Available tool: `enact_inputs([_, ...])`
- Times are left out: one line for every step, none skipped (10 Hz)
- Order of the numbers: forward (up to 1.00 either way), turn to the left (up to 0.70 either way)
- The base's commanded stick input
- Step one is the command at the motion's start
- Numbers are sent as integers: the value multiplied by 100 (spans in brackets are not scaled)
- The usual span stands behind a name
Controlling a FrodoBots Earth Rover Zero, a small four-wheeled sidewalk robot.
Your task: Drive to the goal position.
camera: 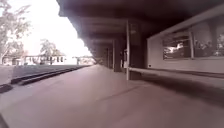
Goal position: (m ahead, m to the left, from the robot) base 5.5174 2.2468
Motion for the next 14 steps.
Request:
enact_inputs([85,0])
enact_inputs([85,0])
enact_inputs([85,0])
enact_inputs([85,0])
enact_inputs([85,0])
enact_inputs([85,6])
enact_inputs([85,34])
enact_inputs([85,34])
enact_inputs([85,34])
enact_inputs([85,34])
enact_inputs([85,34])
enact_inputs([85,34])
enact_inputs([85,27])
enact_inputs([85,0])
